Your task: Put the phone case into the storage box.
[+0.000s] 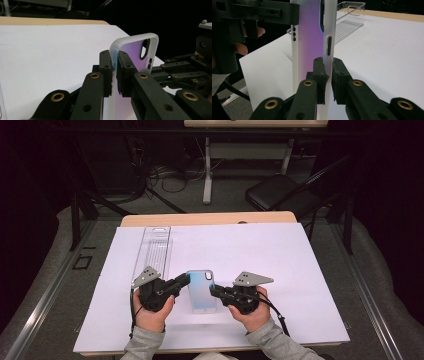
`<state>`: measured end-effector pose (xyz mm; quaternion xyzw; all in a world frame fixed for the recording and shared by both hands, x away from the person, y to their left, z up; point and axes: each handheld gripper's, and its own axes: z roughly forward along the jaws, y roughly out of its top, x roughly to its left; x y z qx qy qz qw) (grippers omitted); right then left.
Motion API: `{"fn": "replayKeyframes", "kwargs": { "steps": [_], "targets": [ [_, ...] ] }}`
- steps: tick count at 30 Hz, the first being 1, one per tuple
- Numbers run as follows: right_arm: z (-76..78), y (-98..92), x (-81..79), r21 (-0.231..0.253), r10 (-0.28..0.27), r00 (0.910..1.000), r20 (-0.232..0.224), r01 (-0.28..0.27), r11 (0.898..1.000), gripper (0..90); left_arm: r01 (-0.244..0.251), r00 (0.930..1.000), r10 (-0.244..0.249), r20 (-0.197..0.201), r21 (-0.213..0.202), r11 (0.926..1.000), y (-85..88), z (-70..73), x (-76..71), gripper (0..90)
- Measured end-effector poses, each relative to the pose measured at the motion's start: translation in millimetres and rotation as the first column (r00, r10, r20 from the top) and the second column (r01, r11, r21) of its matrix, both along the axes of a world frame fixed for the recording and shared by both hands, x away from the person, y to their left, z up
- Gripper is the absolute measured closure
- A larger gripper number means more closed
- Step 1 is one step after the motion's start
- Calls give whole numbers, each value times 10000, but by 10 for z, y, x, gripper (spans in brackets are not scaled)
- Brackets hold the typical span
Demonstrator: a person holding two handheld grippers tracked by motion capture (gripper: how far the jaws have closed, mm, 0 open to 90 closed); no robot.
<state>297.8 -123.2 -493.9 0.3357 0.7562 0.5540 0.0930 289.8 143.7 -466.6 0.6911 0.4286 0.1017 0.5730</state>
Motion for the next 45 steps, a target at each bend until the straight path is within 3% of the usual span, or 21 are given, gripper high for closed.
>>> {"fn": "replayKeyframes", "kwargs": {
  "steps": [45],
  "targets": [
    [2, -5, 10, 93, 102, 9999, -40, -102, 9999, 826, 223, 9997, -224, -55, -163, 9996, 37, -5, 17, 847]
  ]
}}
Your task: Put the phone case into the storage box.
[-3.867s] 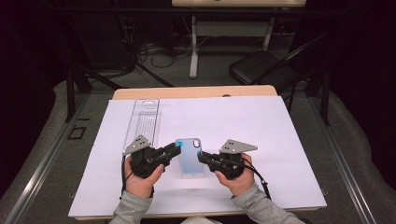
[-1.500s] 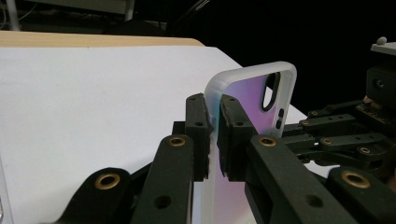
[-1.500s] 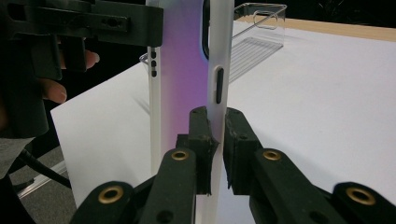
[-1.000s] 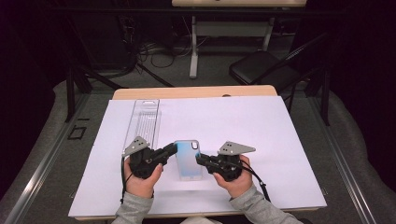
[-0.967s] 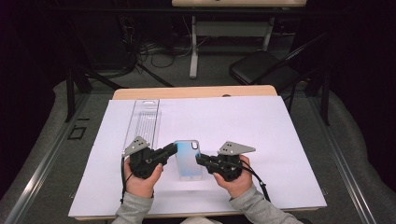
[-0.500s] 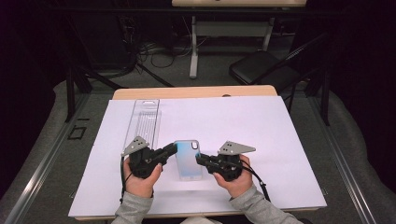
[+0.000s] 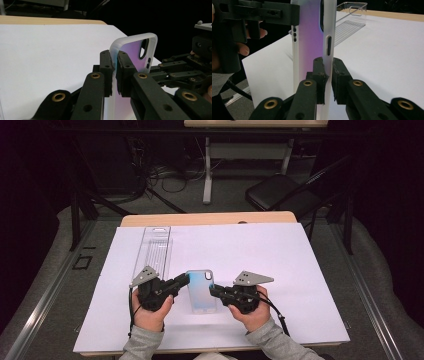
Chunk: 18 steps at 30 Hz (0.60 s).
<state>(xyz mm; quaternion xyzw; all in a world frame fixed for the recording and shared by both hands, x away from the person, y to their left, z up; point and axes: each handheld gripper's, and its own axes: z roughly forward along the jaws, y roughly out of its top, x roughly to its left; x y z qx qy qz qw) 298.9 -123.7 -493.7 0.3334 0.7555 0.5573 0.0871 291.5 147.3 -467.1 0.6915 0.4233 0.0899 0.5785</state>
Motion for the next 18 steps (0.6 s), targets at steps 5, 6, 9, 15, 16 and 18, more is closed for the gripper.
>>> {"fn": "replayKeyframes", "kwargs": {
  "steps": [5, 6, 9, 15, 16, 18],
  "targets": [
    [0, 1, 1, 82, 9, 10000, -15, -8, 10000, 825, -78, 10000, 78, -13, -32, 10000, -1, -1, -7, 847],
    [0, 2, 1, 103, 21, 10000, -26, -21, 9999, 824, -85, 10000, 85, 9, -31, 10000, -3, -1, -7, 847],
    [-2, 2, 2, 128, 25, 10000, -25, -24, 9999, 823, -104, 9999, 104, -16, -31, 9999, -2, -1, -8, 848],
    [-4, 6, 3, 142, 87, 10000, -9, -87, 9999, 814, -135, 9999, 135, -33, -52, 9999, 4, -8, -4, 848],
    [-3, 8, 2, 138, 95, 10000, -2, -95, 9999, 806, -150, 9999, 150, -60, -37, 9999, 5, -9, -2, 848],
    [-1, 12, -1, 173, 153, 9999, 55, -154, 9997, 758, -170, 9998, 169, -80, -44, 9998, 9, -17, 4, 849]
  ]
}}
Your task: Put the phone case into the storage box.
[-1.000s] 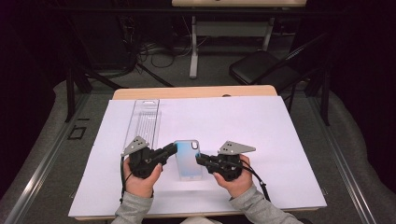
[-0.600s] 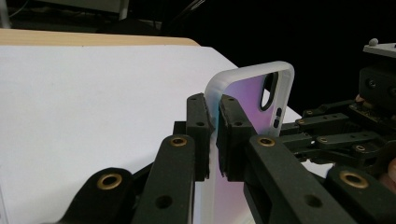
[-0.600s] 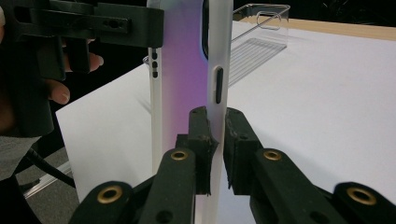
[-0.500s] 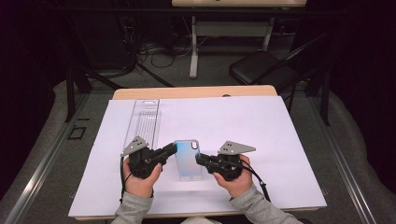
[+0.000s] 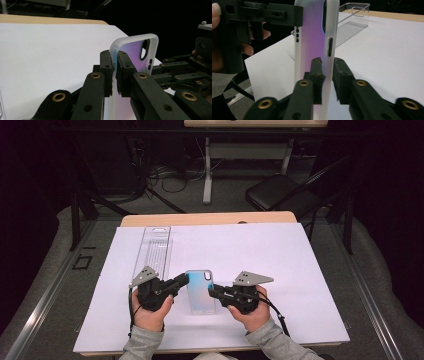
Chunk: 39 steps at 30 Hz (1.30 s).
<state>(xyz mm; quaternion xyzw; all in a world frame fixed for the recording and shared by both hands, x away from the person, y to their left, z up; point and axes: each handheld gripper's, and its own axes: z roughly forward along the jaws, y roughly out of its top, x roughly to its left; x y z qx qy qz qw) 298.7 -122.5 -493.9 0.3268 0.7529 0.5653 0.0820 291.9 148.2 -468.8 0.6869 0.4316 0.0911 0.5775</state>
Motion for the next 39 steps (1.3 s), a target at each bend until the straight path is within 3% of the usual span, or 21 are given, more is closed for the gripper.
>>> {"fn": "replayKeyframes", "kwargs": {
  "steps": [9, 21, 24, 28, 39],
  "targets": [
    [-10, 10, 14, -29, 28, 10000, 10, -28, 10000, 664, -187, 9998, 186, 32, 66, 9998, 55, -18, 31, 849],
    [1, 7, 57, -460, -72, 9982, 594, 100, 9989, 537, -572, 9980, 568, 270, 130, 9983, 177, -20, 78, 849],
    [3, 2, 65, -420, -20, 9991, 419, 37, 9991, 523, -689, 9971, 683, 336, 163, 9975, 210, -10, 85, 849],
    [8, -2, 77, -764, 127, 9983, 574, -83, 9970, 504, -827, 9957, 818, 442, 191, 9964, 257, 4, 98, 849],
    [11, -29, 126, -798, 192, 9976, 668, -138, 9967, 500, -1031, 9932, 1024, 558, 93, 9946, 374, 57, 156, 849]
  ]
}}
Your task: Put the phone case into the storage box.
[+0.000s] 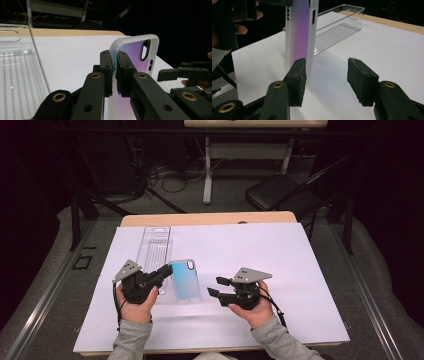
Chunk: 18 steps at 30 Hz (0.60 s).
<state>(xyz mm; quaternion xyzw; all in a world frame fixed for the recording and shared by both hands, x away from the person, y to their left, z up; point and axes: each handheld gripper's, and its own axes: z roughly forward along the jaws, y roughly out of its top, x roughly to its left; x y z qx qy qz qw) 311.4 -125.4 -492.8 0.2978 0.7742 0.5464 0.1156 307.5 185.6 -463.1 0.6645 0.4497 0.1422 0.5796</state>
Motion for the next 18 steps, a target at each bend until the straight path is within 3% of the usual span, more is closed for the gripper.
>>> {"fn": "replayKeyframes", "kwargs": {
  "steps": [5, 10, 13, 18],
  "targets": [
    [-7, -15, 25, -292, 63, 9997, -244, -70, 9995, 553, -122, 9998, 122, 174, -10, 9999, 63, 36, 94, 850],
    [1, -71, 66, -59, -65, 9998, -205, 64, 10000, 565, -132, 9998, 132, 151, -24, 9999, 128, 87, 227, 849],
    [11, -105, 89, -118, -169, 9997, -191, 167, 9998, 520, -178, 9994, 174, 314, 121, 9998, 170, 142, 313, 849],
    [29, -162, 104, -274, -387, 9992, 91, 390, 9989, 472, -232, 9993, 233, 300, -25, 9997, 254, 255, 467, 849]
  ]
}}
